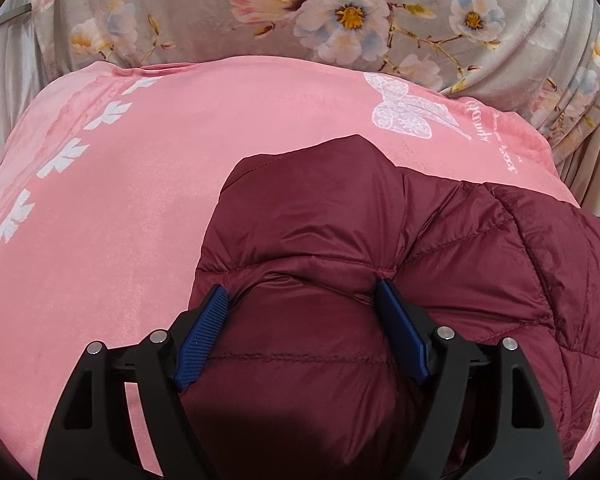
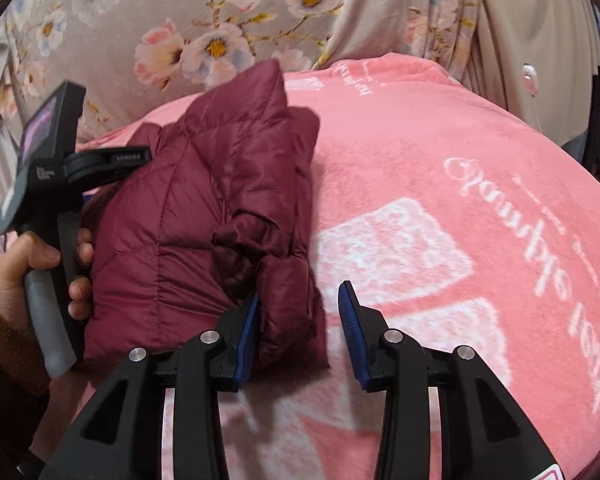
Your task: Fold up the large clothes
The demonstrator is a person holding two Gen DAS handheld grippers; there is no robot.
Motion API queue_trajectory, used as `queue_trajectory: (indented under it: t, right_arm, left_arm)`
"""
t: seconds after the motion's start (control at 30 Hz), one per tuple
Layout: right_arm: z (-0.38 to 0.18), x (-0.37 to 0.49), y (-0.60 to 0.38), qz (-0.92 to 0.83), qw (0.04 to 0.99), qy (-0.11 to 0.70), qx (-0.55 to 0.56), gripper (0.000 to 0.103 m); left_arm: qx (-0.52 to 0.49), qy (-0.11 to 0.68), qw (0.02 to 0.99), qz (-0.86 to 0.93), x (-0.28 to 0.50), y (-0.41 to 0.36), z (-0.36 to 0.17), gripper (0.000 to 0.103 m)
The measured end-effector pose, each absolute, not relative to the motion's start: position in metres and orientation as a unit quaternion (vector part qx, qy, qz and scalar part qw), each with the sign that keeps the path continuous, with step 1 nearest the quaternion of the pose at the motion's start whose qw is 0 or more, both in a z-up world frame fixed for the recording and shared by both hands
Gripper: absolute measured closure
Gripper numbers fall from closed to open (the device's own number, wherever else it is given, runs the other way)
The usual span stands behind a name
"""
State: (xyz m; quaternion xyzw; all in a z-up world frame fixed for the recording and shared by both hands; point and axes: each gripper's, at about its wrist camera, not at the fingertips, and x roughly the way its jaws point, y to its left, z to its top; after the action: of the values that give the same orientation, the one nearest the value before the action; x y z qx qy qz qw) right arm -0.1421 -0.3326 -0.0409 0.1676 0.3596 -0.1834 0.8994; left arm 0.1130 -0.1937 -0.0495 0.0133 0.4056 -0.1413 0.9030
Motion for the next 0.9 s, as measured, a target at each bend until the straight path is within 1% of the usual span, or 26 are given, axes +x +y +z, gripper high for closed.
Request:
queue_trajectory:
  t: [0.13,0.23,0.4,0.47,0.57,0.63,0.73,0.8,0.9]
  right_arm:
    - [-0.008,-0.158,-0.336,-0.209,0.908,0.336,0.136,0.066]
    - [0.024,-0.153,-0.338,-0.212,0.924,0.298,0.11,0.066]
    - [0.061,-0.1,-0.335,-0.188,0.949,0.245,0.07,0.066]
    - [0.067,-0.074,-0.335,-0.177,0.952,0.24,0.065,0.067]
    - [0.064,-0.033,-0.333,-0.155,0.954,0.248,0.073,0.067]
    - [0.048,-0.007,-0.333,-0.154,0.948,0.271,0.068,0.067]
    - [0.02,0.018,-0.342,-0.168,0.934,0.307,0.07,0.068]
    - [0.0,0.024,-0.353,-0.18,0.924,0.326,0.082,0.071]
    - [-0.023,0.024,-0.367,-0.187,0.916,0.34,0.098,0.071]
  left_arm:
    - [-0.012,0.432,0.888,-0.154,0.113,-0.178,-0.034,0.029]
    - [-0.065,0.446,0.877,-0.163,0.114,-0.156,-0.014,0.029]
    - [-0.112,0.412,0.891,-0.151,0.119,-0.131,0.029,0.029]
    - [-0.119,0.407,0.894,-0.146,0.123,-0.129,0.039,0.029]
    - [-0.116,0.402,0.898,-0.139,0.13,-0.133,0.047,0.029]
    - [-0.105,0.408,0.896,-0.138,0.138,-0.143,0.041,0.029]
    - [-0.082,0.428,0.89,-0.136,0.147,-0.159,0.02,0.029]
    - [-0.066,0.446,0.882,-0.137,0.151,-0.171,0.0,0.029]
    - [-0.054,0.457,0.876,-0.143,0.151,-0.184,-0.026,0.027]
